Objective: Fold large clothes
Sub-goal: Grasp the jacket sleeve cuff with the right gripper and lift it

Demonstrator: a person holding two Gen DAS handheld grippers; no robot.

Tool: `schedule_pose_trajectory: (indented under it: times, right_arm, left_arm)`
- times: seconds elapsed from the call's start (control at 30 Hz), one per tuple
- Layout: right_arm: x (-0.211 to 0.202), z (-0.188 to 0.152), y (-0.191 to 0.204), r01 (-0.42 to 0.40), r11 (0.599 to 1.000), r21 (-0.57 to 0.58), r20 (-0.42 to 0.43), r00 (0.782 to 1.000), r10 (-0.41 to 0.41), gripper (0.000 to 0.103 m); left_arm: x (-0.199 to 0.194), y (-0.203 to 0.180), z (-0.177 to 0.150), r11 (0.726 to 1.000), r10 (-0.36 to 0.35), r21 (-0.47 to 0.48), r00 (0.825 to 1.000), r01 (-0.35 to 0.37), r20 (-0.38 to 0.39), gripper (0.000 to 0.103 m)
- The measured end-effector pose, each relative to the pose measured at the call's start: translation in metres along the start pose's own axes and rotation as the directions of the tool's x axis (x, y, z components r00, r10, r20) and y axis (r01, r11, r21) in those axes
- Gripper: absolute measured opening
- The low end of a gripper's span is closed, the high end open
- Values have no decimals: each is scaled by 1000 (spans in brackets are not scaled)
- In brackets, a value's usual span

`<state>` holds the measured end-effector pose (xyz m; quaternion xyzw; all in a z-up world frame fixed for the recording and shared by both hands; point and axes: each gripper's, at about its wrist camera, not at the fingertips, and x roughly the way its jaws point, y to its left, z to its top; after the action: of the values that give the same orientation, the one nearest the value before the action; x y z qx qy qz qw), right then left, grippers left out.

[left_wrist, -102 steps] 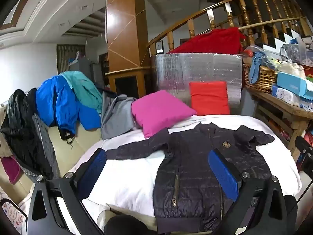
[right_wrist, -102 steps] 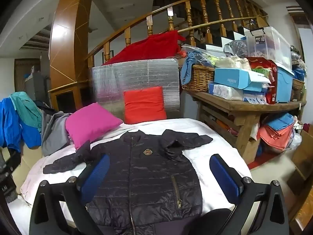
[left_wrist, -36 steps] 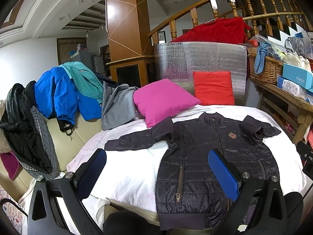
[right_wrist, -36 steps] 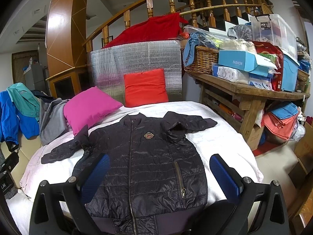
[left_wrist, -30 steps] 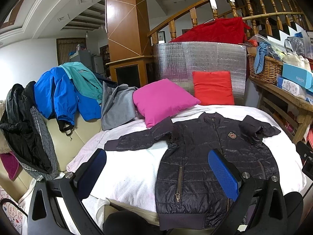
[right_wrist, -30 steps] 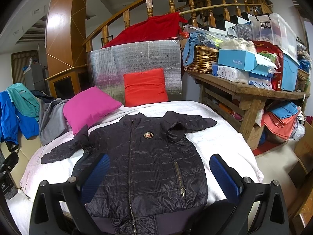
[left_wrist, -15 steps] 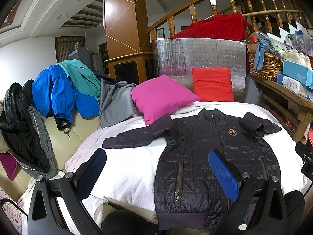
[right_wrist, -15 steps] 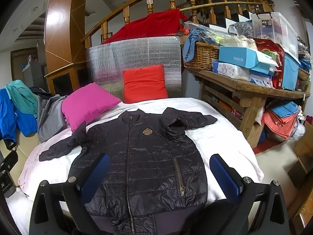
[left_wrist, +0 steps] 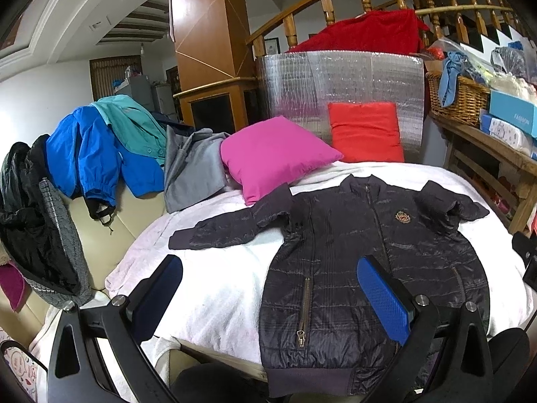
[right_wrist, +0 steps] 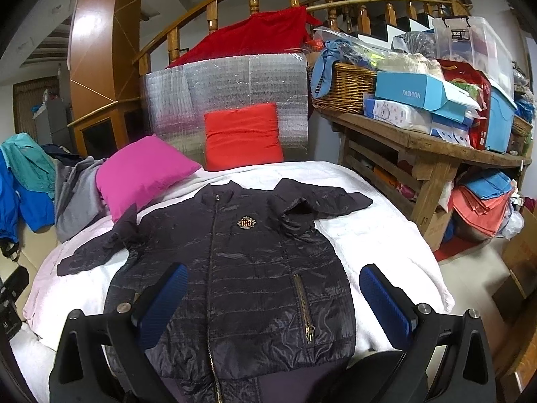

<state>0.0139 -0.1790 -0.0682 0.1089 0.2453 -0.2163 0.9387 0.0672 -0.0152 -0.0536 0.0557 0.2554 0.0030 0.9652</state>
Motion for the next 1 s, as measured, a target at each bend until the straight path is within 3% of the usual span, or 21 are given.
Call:
schedule_pose_trajectory:
  times: [0.13, 0.23, 0.3, 0.4, 0.47, 0.6, 0.67, 0.77, 0.83, 0.87, 0.93, 1.0]
  right_arm:
    - [21, 8, -5, 8, 1000, 12, -4, 1000, -8, 103]
    - [51, 20, -19, -1, 999, 45, -31, 1000, 2, 103]
    - [82, 29, -39, -14, 995, 96, -51, 999, 18, 103]
    - [140, 39, -83, -57, 974, 220, -114, 990, 84, 103]
    - [179, 39, -118, -80, 934, 348, -145, 980, 138, 103]
    - [261, 37, -180, -121, 825, 553, -174, 951, 256, 103]
    - [298, 36, -205, -134, 740, 659, -163, 935, 315, 103]
    - [348, 32, -232, -178, 576, 798, -98, 904, 415, 103]
    - [379, 28, -243, -174, 499, 849, -70, 899, 433, 102]
    - [390, 27, -246, -160, 484, 860, -76, 898, 432, 101]
    - [414, 25, -250, -133, 460, 878, -93, 895, 436, 88]
    - [438, 25, -252, -122, 438, 891, -100, 888, 450, 82]
  left_arm:
    - [24, -13, 5, 1000, -5, 19, 1000, 5, -27, 103]
    - [58, -27, 10, 998, -47, 33, 995, 50, -89, 103]
    - [95, -40, 10, 995, -88, 36, 981, 95, -172, 103]
    - [162, -62, 1, 992, -100, 42, 946, 119, -309, 103]
    - [210, -79, -10, 991, -94, 49, 917, 122, -389, 103]
    - [275, -96, -21, 995, -66, 38, 893, 93, -446, 103]
    - [300, -105, -22, 996, -59, 37, 884, 85, -464, 103]
    - [323, -116, -27, 995, -60, 40, 890, 88, -452, 103]
    - [334, -122, -36, 994, -47, 70, 892, 88, -449, 103]
    - [337, -125, -39, 992, -39, 86, 890, 88, -455, 103]
    - [341, -131, -40, 989, -35, 114, 890, 97, -454, 103]
    - [341, -137, -41, 983, -21, 154, 904, 96, -427, 103]
